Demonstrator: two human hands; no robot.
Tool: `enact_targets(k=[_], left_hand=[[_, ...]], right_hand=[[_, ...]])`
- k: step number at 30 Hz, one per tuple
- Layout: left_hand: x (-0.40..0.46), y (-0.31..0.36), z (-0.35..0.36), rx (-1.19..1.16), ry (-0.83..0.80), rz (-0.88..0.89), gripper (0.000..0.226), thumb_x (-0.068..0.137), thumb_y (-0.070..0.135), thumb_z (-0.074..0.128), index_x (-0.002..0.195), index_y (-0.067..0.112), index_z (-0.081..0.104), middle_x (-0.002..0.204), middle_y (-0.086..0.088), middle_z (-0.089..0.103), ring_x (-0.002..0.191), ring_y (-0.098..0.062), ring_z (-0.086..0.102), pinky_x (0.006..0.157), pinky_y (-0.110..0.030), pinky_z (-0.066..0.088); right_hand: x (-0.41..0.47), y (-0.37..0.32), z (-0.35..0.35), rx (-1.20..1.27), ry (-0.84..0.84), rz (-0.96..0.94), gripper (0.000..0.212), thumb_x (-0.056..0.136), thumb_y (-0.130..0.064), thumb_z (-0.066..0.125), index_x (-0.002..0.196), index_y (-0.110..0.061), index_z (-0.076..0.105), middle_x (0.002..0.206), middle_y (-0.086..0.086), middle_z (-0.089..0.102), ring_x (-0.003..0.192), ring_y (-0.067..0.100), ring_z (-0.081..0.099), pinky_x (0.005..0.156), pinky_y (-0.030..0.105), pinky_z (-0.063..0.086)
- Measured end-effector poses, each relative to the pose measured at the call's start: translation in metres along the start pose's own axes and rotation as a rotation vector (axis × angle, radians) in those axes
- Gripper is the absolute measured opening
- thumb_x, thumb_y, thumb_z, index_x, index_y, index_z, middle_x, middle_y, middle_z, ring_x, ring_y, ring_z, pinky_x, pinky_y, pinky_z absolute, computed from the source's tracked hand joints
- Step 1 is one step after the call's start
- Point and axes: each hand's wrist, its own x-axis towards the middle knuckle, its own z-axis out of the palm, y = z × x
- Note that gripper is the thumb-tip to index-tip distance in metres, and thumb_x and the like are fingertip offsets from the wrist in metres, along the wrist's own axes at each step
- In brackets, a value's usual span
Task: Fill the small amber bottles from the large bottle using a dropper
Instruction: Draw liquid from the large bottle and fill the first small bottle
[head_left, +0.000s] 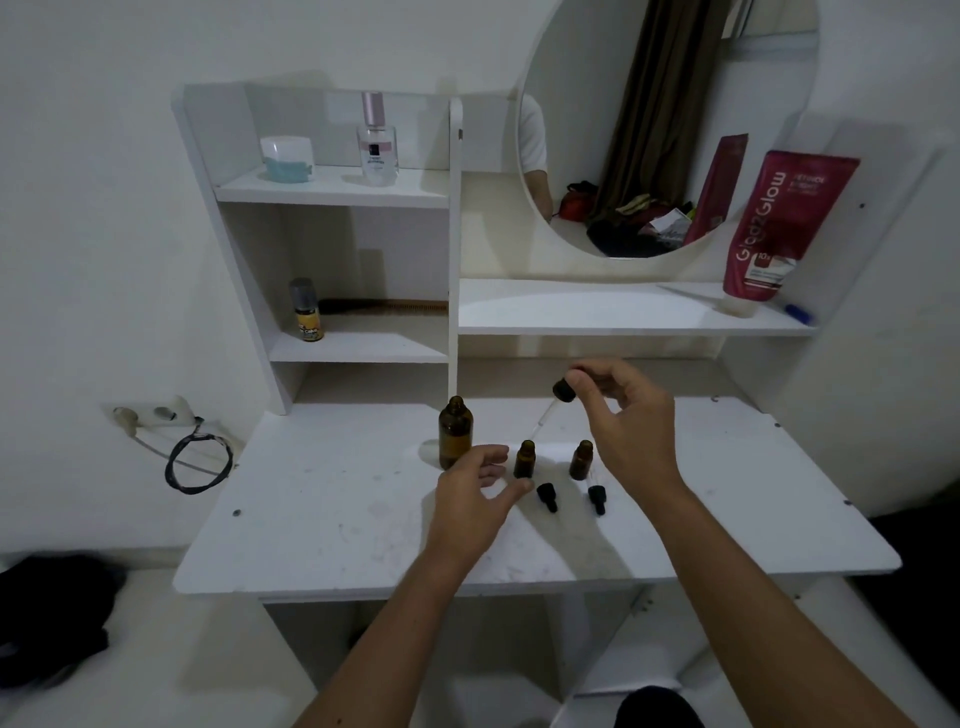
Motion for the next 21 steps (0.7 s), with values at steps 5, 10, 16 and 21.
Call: enact_targets(k=[5, 10, 16, 21], left_hand=[[0.012, 0.001, 0.011, 0.022, 0.011, -0.025, 0.059, 0.079, 0.035, 0.087, 0.131, 0.019, 0.064, 0.120, 0.006, 0.070, 0.104, -0.009, 0.067, 0.094, -0.030, 0.058], [0.020, 0.000, 0.016, 0.062, 0.006, 0.001, 0.047, 0.082, 0.032, 0.085, 0.124, 0.020, 0.069, 0.113, 0.010, 0.073, 0.099, -0.006, 0.068, 0.092, -0.029, 0.059], [0.023, -0.002, 0.015, 0.033, -0.004, 0.045, 0.029, 0.086, 0.022, 0.082, 0.113, 0.019, 0.075, 0.102, 0.014, 0.076, 0.093, -0.002, 0.070, 0.089, -0.027, 0.059], [0.024, -0.006, 0.014, 0.035, -0.010, 0.072, 0.027, 0.086, 0.021, 0.081, 0.112, 0.019, 0.075, 0.101, 0.015, 0.075, 0.093, -0.004, 0.070, 0.089, -0.029, 0.060]], right_hand=[[-0.003, 0.007, 0.002, -0.017, -0.002, -0.005, 0.009, 0.096, -0.017, 0.075, 0.104, -0.021, 0.078, 0.090, -0.018, 0.075, 0.090, -0.004, 0.070, 0.085, 0.009, 0.051], [-0.005, 0.016, 0.014, -0.027, -0.031, -0.028, 0.008, 0.096, -0.019, 0.075, 0.104, -0.017, 0.078, 0.089, -0.010, 0.079, 0.089, 0.002, 0.073, 0.085, 0.015, 0.055], [-0.008, 0.028, 0.025, -0.054, -0.102, -0.041, 0.007, 0.094, -0.019, 0.077, 0.100, -0.016, 0.080, 0.088, -0.014, 0.076, 0.087, 0.000, 0.071, 0.082, 0.012, 0.053], [-0.011, 0.032, 0.030, -0.074, -0.126, -0.028, 0.012, 0.094, -0.005, 0.074, 0.088, -0.015, 0.077, 0.082, -0.015, 0.074, 0.083, -0.002, 0.069, 0.079, 0.005, 0.047]])
